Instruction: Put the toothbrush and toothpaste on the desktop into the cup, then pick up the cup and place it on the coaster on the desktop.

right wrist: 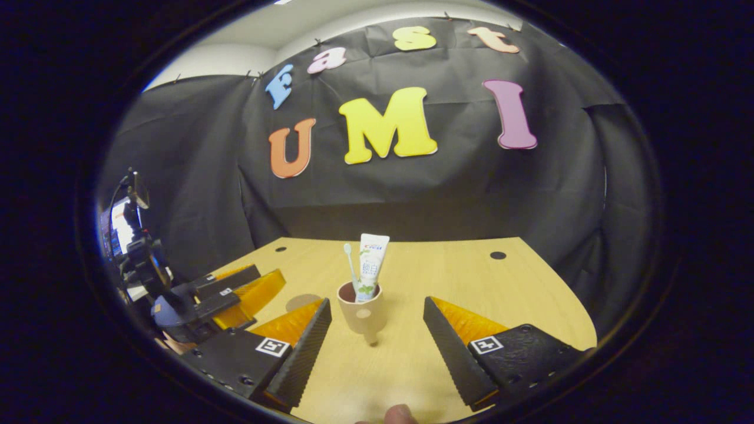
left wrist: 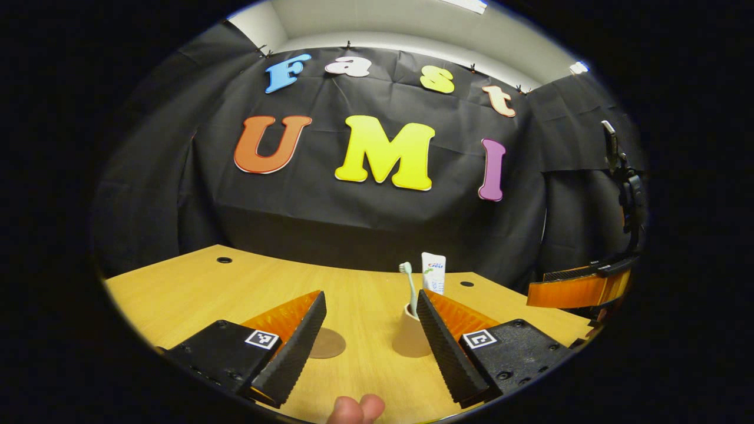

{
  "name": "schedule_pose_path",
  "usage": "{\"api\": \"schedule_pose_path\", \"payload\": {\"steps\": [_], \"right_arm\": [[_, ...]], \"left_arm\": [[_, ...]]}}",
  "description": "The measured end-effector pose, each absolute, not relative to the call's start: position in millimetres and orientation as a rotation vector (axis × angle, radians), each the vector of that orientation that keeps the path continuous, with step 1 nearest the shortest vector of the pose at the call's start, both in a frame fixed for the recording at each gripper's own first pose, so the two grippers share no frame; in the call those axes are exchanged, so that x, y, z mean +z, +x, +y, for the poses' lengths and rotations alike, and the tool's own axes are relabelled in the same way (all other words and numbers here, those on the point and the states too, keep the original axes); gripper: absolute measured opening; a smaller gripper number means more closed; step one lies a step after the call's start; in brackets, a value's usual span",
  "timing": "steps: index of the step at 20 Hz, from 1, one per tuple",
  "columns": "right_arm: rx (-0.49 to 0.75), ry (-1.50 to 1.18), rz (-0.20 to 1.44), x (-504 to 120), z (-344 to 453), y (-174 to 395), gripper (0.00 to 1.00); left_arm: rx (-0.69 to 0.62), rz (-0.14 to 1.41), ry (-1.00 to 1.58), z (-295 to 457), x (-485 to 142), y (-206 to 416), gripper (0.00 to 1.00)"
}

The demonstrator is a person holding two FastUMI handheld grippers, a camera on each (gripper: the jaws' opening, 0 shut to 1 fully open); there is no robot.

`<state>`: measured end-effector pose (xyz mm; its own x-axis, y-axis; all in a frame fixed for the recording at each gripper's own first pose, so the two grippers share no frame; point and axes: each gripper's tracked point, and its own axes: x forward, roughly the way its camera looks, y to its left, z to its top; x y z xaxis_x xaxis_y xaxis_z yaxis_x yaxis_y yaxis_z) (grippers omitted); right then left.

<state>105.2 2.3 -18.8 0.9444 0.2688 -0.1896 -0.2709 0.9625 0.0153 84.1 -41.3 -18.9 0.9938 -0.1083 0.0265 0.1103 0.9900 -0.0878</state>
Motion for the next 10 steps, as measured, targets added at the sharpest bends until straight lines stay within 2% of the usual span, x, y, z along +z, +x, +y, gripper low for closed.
{"api": "schedule_pose_path", "payload": {"steps": [10], "right_arm": [[0.372,-0.205,0.662,-74.6,44.5,184.7,0.96]], "left_arm": [[-0.039,0.040,-0.063,27.4,-45.4,33.1,0.98]]}}
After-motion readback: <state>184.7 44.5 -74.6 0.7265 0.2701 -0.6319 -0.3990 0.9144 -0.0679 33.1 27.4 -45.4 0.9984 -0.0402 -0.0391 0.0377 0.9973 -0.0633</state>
